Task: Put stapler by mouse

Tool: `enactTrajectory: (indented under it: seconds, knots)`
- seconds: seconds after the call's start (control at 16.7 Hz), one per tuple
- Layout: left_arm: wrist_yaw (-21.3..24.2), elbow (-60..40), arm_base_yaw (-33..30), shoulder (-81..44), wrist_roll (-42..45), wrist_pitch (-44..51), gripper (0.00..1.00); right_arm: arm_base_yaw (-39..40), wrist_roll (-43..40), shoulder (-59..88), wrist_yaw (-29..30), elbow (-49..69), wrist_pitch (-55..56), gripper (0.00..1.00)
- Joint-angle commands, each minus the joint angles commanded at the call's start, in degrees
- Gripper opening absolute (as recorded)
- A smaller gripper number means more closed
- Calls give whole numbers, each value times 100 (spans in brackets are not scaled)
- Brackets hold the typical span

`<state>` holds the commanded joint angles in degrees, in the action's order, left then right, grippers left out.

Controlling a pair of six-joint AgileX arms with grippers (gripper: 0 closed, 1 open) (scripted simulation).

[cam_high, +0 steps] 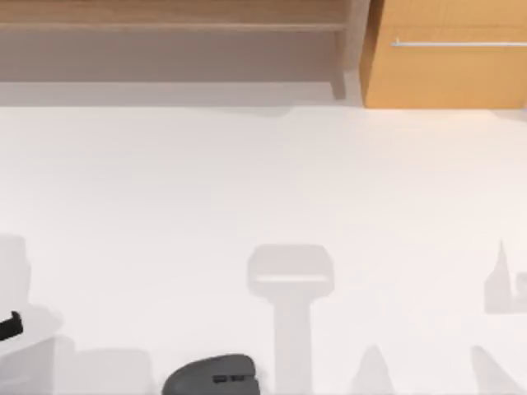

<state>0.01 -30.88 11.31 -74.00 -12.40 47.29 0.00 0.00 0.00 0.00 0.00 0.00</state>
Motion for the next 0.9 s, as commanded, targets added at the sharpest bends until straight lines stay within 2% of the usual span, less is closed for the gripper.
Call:
enactTrajectory:
  seconds: [0.18, 0.48, 0.66, 0.9]
  knots:
    - [1, -186, 3, 201, -12, 338, 0, 0, 0, 0, 0, 0, 0, 100]
    - [-1, -251, -64, 110, -42, 348, 0, 0, 0, 0, 0, 0, 0, 100]
    - [2, -810, -553, -422, -274, 473, 0, 0, 0, 0, 0, 0, 0, 100]
    - [18, -2245, -1715, -1689, -778, 756, 0, 0, 0, 0, 0, 0, 0, 100]
